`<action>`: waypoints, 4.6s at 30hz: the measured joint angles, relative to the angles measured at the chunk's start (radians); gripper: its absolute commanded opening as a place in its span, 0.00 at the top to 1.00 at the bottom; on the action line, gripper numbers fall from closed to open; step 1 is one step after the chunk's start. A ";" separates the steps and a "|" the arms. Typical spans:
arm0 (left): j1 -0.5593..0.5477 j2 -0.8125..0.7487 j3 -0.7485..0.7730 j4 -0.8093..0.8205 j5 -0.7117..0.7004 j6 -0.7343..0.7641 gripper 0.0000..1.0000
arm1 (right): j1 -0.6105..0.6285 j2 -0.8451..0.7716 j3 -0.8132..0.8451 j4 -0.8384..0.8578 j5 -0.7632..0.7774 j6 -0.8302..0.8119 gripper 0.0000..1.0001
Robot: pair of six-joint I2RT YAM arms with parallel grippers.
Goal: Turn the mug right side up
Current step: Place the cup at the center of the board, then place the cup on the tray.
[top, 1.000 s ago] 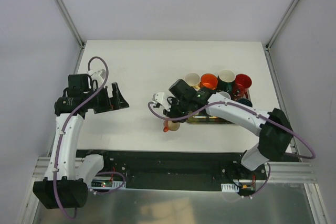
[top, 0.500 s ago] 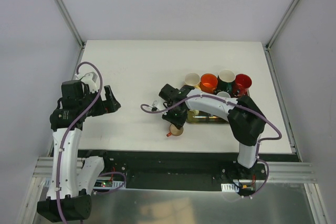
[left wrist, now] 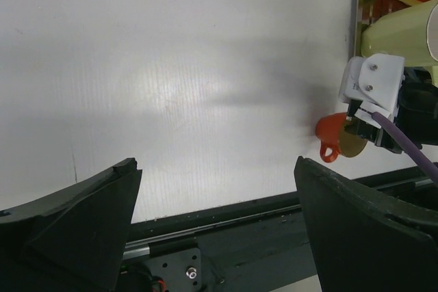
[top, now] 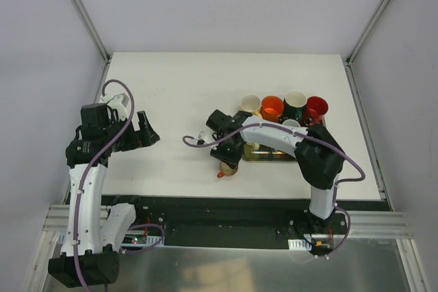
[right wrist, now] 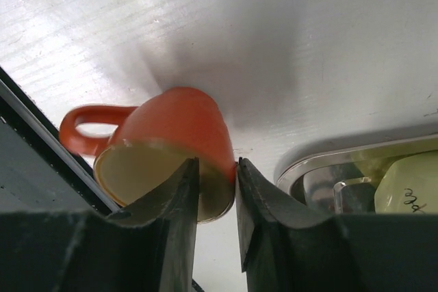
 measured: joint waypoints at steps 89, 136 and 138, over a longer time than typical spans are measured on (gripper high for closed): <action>-1.009 0.700 -0.044 0.698 -0.027 0.355 1.00 | -0.826 -1.165 -0.169 -0.262 0.022 0.175 0.19; -1.122 1.010 0.209 0.721 -0.275 0.351 0.78 | -0.848 -1.253 -0.216 -0.255 0.035 0.186 0.19; -1.122 1.010 0.209 0.721 -0.276 0.348 0.70 | -0.848 -1.252 -0.215 -0.255 0.032 0.186 0.19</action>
